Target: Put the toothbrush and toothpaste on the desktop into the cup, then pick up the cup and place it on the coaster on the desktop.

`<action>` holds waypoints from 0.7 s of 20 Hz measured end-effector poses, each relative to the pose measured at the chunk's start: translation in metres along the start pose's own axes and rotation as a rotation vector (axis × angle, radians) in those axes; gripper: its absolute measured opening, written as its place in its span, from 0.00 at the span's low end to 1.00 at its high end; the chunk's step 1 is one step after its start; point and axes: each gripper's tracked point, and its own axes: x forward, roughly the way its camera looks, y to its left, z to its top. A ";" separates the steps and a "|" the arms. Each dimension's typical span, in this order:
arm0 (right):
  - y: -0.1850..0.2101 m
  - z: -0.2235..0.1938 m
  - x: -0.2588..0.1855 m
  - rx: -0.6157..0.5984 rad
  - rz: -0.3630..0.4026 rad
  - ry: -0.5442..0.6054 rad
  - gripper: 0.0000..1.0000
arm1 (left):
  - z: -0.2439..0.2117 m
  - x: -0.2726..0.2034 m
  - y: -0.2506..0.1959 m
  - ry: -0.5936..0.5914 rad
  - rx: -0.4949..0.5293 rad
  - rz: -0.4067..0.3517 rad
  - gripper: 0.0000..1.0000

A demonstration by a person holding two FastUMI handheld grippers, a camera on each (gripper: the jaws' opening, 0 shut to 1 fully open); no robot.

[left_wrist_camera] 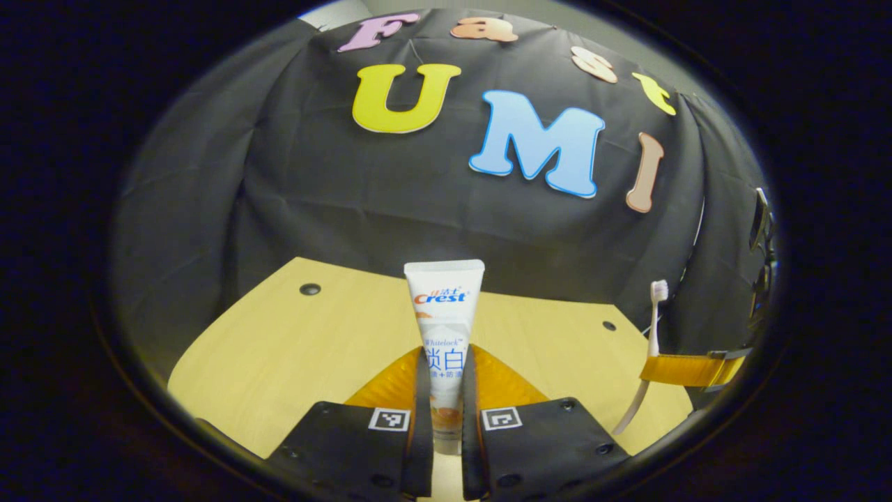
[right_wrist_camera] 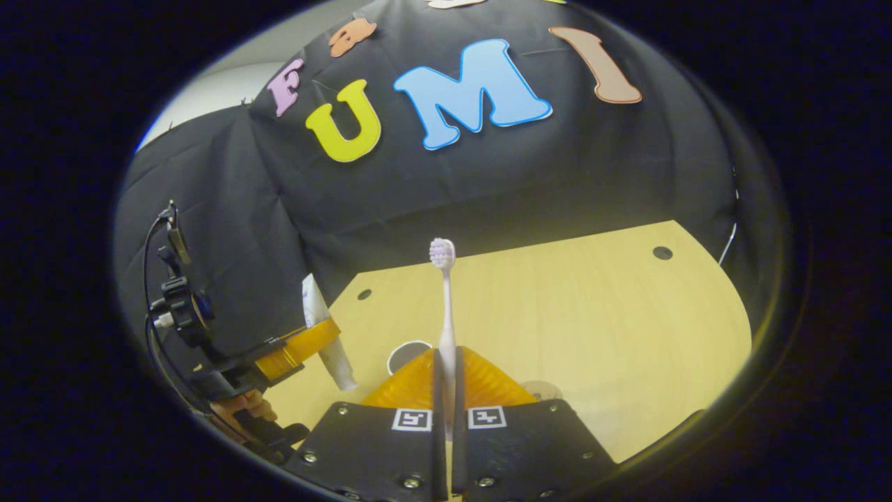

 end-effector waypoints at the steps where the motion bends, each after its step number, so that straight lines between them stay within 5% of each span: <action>1: 0.000 0.002 0.001 0.000 -0.005 -0.005 0.05 | 0.010 0.004 -0.004 -0.033 0.005 -0.015 0.22; 8: 0.003 0.006 0.001 -0.001 -0.027 -0.020 0.05 | 0.002 0.060 -0.038 -0.061 -0.006 -0.139 0.23; 14: 0.004 0.003 0.002 -0.010 -0.050 -0.010 0.08 | -0.045 0.096 -0.041 0.033 0.007 -0.154 0.23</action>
